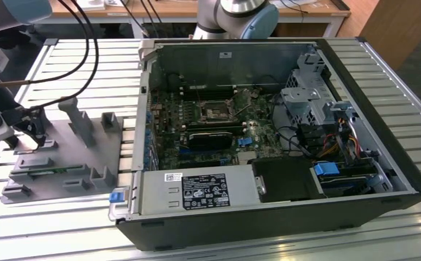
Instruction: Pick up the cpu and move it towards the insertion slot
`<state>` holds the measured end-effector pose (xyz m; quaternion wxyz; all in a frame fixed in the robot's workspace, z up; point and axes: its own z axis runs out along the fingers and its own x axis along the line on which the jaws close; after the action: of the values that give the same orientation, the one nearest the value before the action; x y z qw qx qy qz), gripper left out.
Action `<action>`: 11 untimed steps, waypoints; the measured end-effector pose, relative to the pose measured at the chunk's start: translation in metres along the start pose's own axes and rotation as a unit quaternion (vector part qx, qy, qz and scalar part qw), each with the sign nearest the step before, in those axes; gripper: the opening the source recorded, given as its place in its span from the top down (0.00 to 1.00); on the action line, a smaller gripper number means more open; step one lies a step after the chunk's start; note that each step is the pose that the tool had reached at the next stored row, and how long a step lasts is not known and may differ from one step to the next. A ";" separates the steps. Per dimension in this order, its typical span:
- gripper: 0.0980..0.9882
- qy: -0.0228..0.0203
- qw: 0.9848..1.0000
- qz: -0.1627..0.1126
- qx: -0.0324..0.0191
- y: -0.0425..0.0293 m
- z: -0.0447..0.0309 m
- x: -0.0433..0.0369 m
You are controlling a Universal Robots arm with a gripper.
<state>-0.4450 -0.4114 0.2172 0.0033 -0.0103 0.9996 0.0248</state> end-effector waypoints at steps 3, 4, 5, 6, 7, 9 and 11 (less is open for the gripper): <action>0.50 0.000 1.000 0.000 0.000 0.0000 -0.0005 0.0000; 0.50 0.000 1.000 0.000 0.000 0.0000 -0.0007 0.0000; 0.50 0.000 1.000 0.000 0.000 0.0000 -0.0009 0.0000; 0.50 0.000 1.000 0.000 0.000 0.0000 -0.0011 0.0000; 0.50 0.000 1.000 0.000 0.000 0.0001 -0.0013 0.0000; 0.50 0.000 1.000 0.000 0.000 0.0001 -0.0017 0.0000; 0.50 0.000 1.000 0.000 0.000 0.0001 -0.0021 0.0000</action>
<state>-0.4450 -0.4114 0.2193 0.0033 -0.0103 0.9996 0.0248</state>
